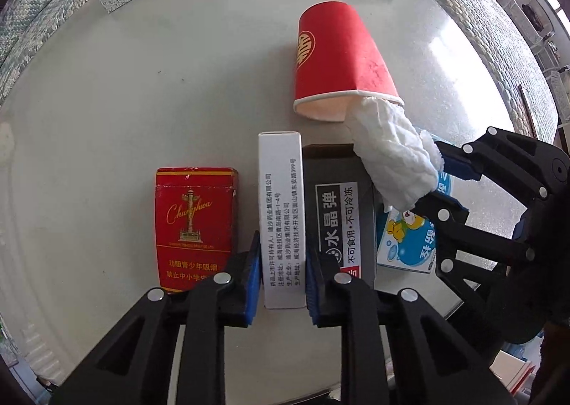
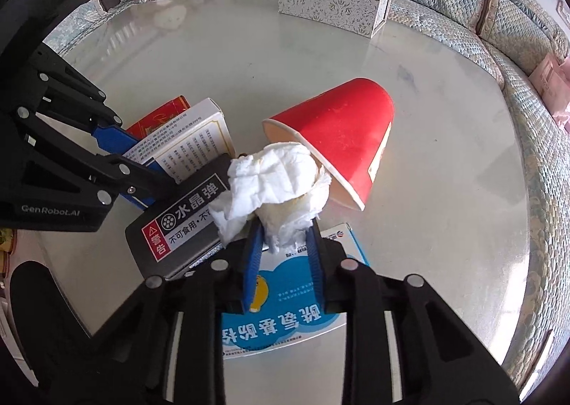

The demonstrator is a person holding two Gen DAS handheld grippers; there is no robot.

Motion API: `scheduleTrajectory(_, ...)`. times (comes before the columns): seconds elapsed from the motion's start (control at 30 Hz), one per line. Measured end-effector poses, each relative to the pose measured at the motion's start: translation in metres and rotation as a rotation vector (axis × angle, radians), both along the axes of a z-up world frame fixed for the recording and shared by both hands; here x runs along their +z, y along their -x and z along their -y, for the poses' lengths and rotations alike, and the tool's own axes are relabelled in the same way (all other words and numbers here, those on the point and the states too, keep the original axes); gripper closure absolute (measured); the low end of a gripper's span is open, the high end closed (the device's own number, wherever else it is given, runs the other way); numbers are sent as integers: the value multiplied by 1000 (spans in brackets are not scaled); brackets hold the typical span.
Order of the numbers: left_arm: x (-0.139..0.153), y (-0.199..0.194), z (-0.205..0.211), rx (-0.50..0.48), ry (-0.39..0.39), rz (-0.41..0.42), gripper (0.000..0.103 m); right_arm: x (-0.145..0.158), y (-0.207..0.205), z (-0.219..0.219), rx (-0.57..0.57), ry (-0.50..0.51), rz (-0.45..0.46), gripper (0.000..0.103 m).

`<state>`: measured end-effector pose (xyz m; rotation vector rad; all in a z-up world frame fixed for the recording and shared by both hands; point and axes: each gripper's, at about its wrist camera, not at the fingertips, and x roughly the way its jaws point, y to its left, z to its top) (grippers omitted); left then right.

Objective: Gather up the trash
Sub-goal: 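Grasp the white medicine box with the left gripper while the right grasps the crumpled tissue, then carry the white box and tissue with both grippers toward the trash bin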

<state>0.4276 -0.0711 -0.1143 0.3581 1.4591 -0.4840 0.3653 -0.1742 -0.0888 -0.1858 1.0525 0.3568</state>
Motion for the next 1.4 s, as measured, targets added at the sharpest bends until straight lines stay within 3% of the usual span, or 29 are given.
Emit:
scheduleTrajectory(0.17, 2, -1, -10, 35, 7, -2, 83, 4, 3, -1, 7, 2, 11, 91)
scheduleTrajectory(0.57, 31, 15, -34, 45, 32, 42, 83, 35, 19, 2, 8, 30, 76, 92)
scheduleTrajectory(0.83, 50, 35, -29, 52, 49, 62, 83, 50, 39, 5, -1, 22, 85, 92)
scheduleTrajectory(1.4, 111, 135, -45, 58, 94, 179, 83, 116, 127, -9, 7, 34, 174, 92)
